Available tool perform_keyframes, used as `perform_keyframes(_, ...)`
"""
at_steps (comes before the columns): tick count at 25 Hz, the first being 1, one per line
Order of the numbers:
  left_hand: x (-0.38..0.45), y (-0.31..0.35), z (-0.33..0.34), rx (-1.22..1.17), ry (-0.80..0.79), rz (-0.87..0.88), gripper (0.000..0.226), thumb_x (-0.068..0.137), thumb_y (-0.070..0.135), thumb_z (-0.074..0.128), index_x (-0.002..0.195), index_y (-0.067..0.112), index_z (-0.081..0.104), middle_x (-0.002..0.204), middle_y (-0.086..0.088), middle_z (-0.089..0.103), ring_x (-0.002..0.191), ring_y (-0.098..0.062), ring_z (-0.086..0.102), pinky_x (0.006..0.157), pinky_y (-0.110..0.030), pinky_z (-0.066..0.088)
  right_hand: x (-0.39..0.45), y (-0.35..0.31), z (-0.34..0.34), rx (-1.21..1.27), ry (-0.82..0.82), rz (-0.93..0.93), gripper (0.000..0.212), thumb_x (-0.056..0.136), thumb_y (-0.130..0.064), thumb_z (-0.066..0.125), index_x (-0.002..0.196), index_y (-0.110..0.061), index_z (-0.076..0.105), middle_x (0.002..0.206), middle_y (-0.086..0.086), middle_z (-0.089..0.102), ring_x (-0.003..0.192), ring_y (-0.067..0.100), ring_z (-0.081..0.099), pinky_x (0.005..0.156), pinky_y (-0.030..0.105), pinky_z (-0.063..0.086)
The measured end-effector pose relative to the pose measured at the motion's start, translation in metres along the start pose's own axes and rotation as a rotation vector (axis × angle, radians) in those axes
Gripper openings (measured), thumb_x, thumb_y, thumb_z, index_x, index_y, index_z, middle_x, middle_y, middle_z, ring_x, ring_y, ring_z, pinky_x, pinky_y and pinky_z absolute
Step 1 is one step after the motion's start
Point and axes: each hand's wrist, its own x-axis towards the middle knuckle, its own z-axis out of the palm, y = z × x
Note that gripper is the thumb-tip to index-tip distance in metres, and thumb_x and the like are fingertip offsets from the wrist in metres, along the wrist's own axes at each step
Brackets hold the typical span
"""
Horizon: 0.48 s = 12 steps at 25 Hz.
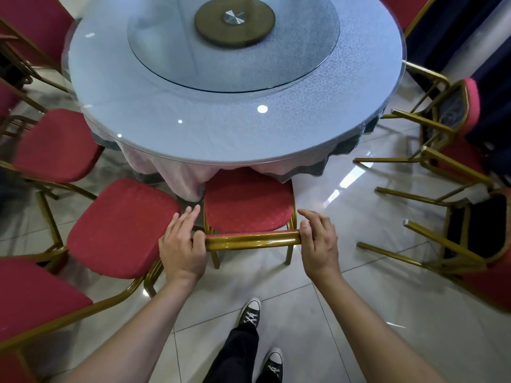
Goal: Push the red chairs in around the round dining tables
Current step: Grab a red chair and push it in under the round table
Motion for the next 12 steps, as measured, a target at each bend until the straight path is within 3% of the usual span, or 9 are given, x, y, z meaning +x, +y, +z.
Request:
perform_keyframes(4,0.001,-0.005,-0.009,0.057,-0.117,0.012,0.07,0.09,0.052,0.019,0.15,0.03,0.047,0.156,-0.001,0.046,0.147,-0.025,0.034,0.117,-0.052,0.028,-0.004,-0.004,-0.005,-0.069,-0.083,0.025,0.062,0.099,-0.055,0.021,0.136,-0.026,0.061,0.123,-0.004,0.057,0.112,0.016,0.049,0.102,0.05,0.042)
perform_keyframes(7,0.006,-0.005,-0.019,0.172,-0.275,0.017,0.072,0.09,0.067,0.014,0.154,0.041,0.034,0.161,0.0,0.037,0.15,-0.025,0.027,0.118,-0.053,0.021,0.0,-0.008,-0.018,-0.289,-0.22,-0.007,0.065,0.101,-0.06,0.013,0.147,-0.032,0.049,0.142,-0.005,0.053,0.13,0.017,0.045,0.119,0.049,0.027)
perform_keyframes(9,0.01,0.008,-0.025,0.215,-0.281,0.073,0.072,0.091,0.07,0.011,0.156,0.043,0.029,0.163,0.0,0.032,0.152,-0.025,0.022,0.121,-0.052,0.016,0.005,-0.014,-0.025,-0.367,-0.236,-0.035,0.065,0.102,-0.062,0.012,0.155,-0.033,0.038,0.154,-0.005,0.044,0.143,0.015,0.036,0.127,0.042,0.012)
perform_keyframes(12,0.016,0.048,-0.03,0.214,-0.229,0.196,0.068,0.096,0.067,0.01,0.156,0.043,0.028,0.163,0.001,0.031,0.152,-0.023,0.019,0.123,-0.05,0.013,0.016,-0.026,-0.034,-0.378,-0.17,-0.048,0.069,0.101,-0.067,0.009,0.159,-0.036,0.028,0.163,-0.004,0.033,0.15,0.012,0.024,0.126,0.033,0.001)
